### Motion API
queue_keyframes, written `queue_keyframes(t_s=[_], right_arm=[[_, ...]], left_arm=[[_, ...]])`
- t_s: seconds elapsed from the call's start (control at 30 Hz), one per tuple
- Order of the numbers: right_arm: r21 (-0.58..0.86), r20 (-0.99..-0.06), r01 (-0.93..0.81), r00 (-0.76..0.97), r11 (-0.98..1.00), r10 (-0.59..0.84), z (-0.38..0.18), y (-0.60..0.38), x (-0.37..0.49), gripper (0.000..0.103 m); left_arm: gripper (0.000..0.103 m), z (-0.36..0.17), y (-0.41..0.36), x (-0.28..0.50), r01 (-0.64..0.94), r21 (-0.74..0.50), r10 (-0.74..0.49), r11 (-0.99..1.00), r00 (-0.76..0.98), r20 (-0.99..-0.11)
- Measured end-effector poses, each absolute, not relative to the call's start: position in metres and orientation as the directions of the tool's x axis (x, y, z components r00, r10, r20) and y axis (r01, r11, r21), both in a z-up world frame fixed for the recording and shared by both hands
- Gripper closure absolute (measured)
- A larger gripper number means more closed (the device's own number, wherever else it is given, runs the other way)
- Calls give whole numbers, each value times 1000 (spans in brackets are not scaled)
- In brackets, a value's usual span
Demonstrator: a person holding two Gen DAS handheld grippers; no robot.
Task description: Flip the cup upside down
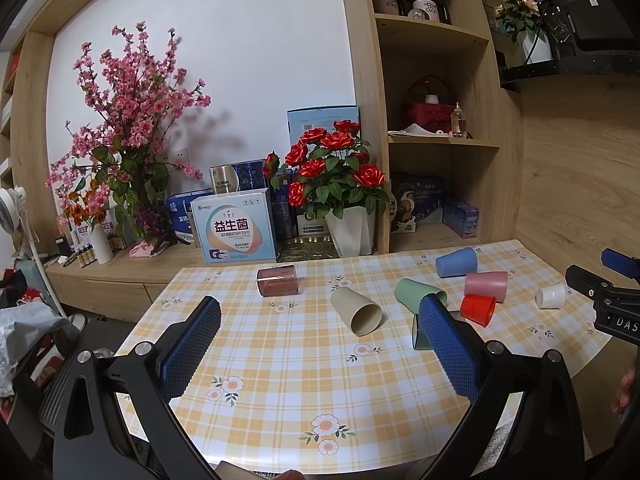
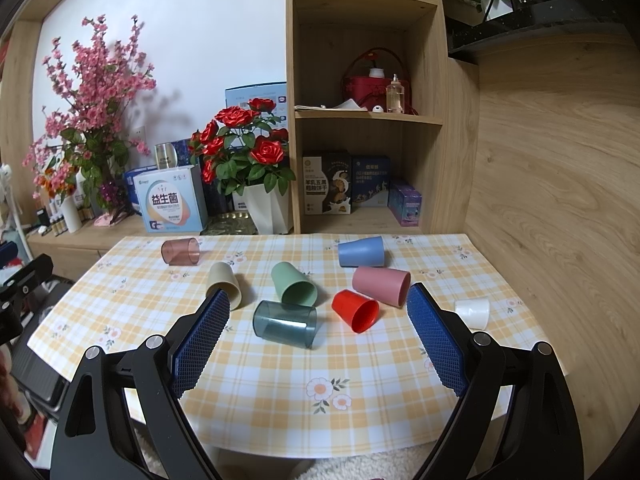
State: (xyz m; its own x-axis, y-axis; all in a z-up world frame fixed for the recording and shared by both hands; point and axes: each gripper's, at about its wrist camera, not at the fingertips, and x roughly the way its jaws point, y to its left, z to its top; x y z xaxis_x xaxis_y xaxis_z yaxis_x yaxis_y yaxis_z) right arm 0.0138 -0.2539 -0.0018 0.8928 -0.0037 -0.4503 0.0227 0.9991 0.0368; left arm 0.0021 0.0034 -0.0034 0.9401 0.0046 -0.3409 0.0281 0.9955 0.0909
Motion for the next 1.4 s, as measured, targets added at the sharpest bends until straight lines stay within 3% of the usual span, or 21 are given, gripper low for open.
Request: queue_keyframes(t_s=[1.4], right_arm=[[39, -455, 24, 891, 999, -4, -5, -252, 13, 16]], left_arm=[[6, -1, 3, 1, 27, 90, 6, 996, 939, -343]])
